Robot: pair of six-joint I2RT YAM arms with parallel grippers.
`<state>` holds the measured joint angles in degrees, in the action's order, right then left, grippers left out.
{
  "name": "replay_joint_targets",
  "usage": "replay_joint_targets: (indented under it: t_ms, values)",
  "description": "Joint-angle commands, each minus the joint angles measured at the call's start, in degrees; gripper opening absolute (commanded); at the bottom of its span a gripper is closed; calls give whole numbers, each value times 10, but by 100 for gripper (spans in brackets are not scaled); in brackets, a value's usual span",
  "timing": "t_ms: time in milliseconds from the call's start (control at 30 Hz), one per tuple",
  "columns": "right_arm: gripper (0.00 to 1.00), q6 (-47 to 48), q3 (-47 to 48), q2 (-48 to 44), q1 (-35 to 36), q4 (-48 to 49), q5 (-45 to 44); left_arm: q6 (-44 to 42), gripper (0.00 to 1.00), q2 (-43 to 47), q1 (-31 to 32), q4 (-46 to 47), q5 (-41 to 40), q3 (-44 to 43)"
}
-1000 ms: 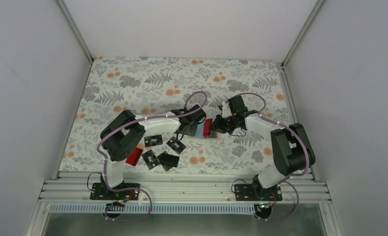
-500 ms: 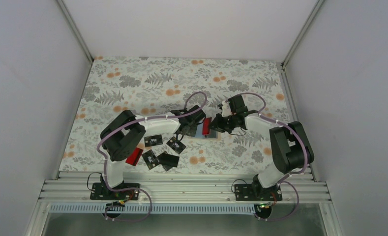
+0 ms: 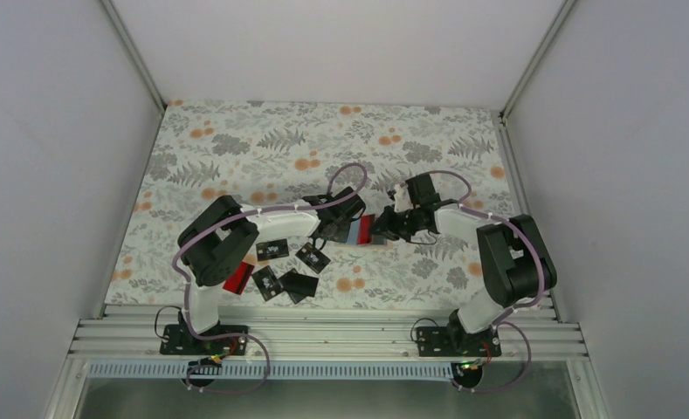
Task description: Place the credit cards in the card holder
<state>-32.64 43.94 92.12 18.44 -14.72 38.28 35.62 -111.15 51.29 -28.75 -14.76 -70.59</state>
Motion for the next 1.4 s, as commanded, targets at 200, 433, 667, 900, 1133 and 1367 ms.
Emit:
replay_joint_targets:
  t_ms: [200, 433, 667, 900, 1133, 1367]
  values:
    - [4, 10, -9, 20, -7, 21, 47, 8, 16, 5, 2, 2, 8, 5]
    - [4, 18, 4, 49, -11, 31, 64, 1, 16, 3, 1, 2, 9, 2]
    - [4, 28, 14, 65, -14, 36, 78, -2, 16, 2, 1, 0, 11, 0]
    - [4, 33, 19, 66, -25, 36, 82, -5, 15, 1, 2, -3, 11, -2]
    - [4, 32, 23, 72, -37, 37, 86, -5, 15, 0, 1, -3, 12, -3]
    - [4, 18, 19, 80, -38, 56, 106, -7, 14, -3, 2, -2, 13, -4]
